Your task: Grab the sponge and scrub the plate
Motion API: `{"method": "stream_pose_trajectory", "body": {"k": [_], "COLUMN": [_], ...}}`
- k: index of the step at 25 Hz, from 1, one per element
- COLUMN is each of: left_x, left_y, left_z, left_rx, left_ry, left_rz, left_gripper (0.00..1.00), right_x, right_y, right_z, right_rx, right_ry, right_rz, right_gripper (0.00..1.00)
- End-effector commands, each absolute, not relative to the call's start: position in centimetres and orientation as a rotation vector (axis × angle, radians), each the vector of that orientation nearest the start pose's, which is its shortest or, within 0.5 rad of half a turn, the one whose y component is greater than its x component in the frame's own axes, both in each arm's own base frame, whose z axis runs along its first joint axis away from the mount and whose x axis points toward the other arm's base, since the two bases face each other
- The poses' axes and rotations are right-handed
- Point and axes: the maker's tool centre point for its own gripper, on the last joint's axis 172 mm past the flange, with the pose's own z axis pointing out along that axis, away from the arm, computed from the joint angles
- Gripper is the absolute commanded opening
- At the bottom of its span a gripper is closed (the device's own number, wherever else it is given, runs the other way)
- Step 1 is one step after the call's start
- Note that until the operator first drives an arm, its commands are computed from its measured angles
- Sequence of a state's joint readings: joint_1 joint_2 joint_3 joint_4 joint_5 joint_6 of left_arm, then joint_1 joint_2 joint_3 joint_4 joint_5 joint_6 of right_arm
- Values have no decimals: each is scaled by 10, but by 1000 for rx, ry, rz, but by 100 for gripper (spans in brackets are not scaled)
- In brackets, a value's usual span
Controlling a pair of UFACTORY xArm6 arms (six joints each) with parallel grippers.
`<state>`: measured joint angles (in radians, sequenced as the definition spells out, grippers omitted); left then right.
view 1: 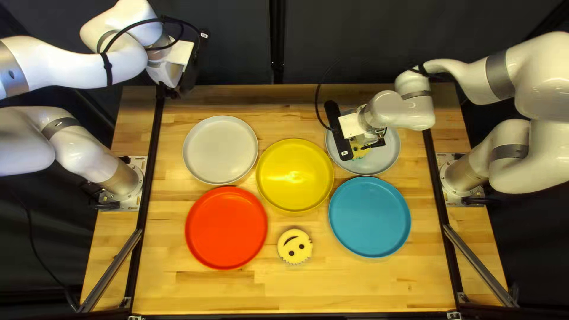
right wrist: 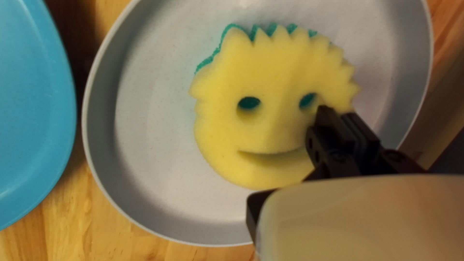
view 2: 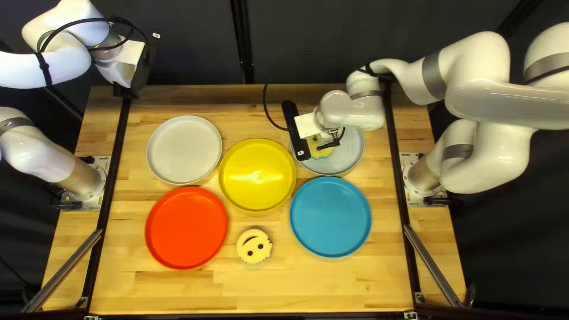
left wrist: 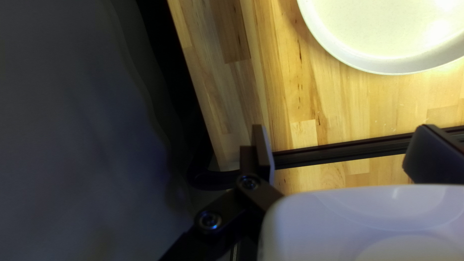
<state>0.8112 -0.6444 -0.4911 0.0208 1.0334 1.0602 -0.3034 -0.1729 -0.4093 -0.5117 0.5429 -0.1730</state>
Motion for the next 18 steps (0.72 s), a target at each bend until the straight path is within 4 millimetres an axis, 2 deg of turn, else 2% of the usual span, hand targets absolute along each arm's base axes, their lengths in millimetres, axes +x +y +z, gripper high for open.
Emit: {"method": "stream_pose_trajectory", "body": {"k": [1,7,12,14,18], "left_x": [216,216,216,216,216], "left_y": [233,233,233,233,233], "left_z": [193,193,193,193,193], "left_rx": [-3022,-3022,-3022,-3022,-3022], "left_ry": [393,393,393,393,393], "left_rz": [-70,-70,-70,-70,-70], "left_gripper": [100,100,100,100,100], "right_x": [304,266,257,261,289], "right_y": [-141,-151,-156,-156,-154], "right_z": [50,52,53,56,56], "right_rx": [-3374,-3383,-3386,-3386,-3387], "right_ry": [-510,-470,-446,-440,-461], "right_rz": [46,86,114,114,98], "right_gripper": [0,0,0,0,0]}}
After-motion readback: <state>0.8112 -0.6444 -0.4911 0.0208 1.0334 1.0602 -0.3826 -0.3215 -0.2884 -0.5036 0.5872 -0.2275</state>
